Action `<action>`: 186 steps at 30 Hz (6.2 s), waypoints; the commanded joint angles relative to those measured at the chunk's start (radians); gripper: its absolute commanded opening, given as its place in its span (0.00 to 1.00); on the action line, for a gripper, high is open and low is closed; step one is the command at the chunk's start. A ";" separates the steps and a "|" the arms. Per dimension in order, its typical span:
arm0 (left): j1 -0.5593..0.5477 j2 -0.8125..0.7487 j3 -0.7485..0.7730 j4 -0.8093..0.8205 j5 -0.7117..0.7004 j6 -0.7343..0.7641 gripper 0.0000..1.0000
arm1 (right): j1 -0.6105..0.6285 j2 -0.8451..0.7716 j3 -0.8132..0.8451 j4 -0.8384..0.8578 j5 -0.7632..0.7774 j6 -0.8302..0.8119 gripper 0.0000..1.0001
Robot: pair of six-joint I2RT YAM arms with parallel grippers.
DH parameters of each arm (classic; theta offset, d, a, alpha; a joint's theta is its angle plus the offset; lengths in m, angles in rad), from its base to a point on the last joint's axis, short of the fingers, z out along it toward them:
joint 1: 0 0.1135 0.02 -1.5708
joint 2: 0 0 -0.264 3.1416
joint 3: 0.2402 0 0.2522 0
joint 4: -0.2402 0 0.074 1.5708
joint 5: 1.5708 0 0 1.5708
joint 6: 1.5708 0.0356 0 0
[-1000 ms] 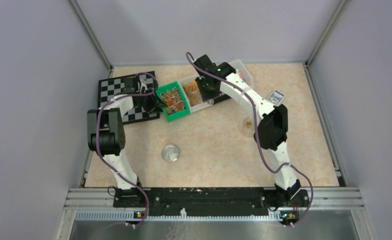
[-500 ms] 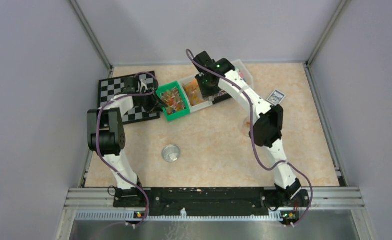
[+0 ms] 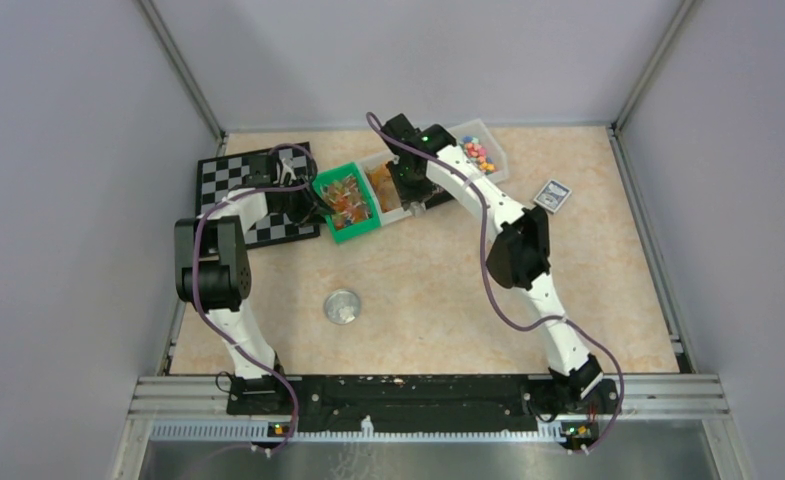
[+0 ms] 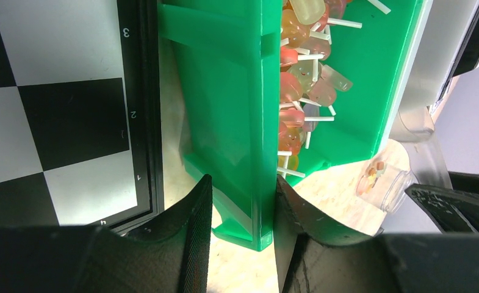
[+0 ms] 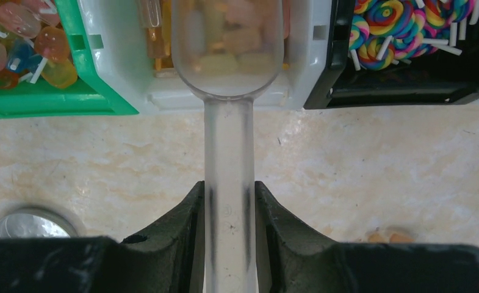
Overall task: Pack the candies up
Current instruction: Scoop the fake candies from the storage box, then place the fake candies in the packing bottle.
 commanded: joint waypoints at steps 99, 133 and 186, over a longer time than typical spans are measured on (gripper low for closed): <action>-0.020 -0.011 0.019 -0.003 0.032 0.021 0.41 | -0.022 -1.366 -1.408 0.084 0.089 0.434 0.00; -0.019 -0.025 0.017 0.002 0.045 0.018 0.41 | -0.068 -1.212 -1.276 -0.110 0.015 0.407 0.00; -0.019 -0.035 -0.004 0.030 0.098 -0.006 0.41 | -0.325 -1.045 -1.123 -0.209 -0.311 0.208 0.00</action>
